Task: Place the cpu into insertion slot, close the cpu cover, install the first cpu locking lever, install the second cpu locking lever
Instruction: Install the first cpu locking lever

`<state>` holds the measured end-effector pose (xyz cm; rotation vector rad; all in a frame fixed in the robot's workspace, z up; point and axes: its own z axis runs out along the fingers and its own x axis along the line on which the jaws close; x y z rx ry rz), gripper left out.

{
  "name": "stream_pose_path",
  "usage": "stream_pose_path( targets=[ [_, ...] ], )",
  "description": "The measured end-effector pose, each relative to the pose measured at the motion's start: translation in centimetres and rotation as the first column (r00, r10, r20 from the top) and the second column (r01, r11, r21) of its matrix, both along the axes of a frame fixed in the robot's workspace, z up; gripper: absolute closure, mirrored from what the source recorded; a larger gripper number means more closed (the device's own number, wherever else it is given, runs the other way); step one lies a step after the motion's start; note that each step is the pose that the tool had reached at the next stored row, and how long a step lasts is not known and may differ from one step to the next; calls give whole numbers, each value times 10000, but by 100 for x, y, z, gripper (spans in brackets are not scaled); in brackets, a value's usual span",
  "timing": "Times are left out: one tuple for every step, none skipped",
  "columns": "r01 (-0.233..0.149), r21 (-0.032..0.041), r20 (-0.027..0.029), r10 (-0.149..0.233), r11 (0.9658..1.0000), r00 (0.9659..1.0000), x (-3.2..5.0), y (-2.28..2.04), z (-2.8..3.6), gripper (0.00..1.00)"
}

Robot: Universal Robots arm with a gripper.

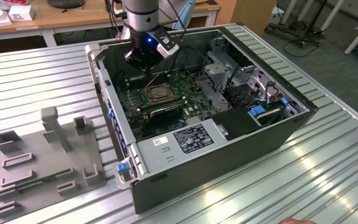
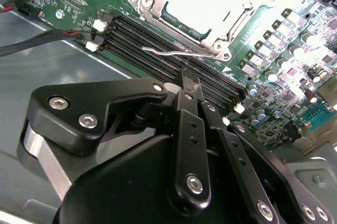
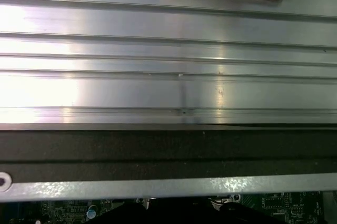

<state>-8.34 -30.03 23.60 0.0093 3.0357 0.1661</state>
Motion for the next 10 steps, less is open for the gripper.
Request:
stream_pose_path(
  targets=[
    [-1, 90, -1, 1, 10000, 10000, 0, 0, 0, 89],
    [-1, 159, -1, 1, 9999, 10000, 0, 0, -3, 89],
    [-1, 159, -1, 1, 9999, 10000, 0, 0, -3, 89],
    [-1, 160, 1, 1, 9999, 10000, 0, 0, -5, 89],
    [-1, 161, 1, 1, 9999, 10000, 0, 0, -6, 89],
    [-1, 160, 1, 1, 9999, 10000, 0, 0, -6, 89],
    [-1, 159, -1, 1, 9999, 10000, 0, 0, -8, 89],
    [-1, 159, 0, 1, 9999, 10000, 0, 0, -11, 89],
    [-1, 159, -1, 1, 9999, 10000, 0, 0, -10, 89],
    [-1, 159, 0, 1, 9999, 10000, 0, 0, -11, 89]
  ],
)
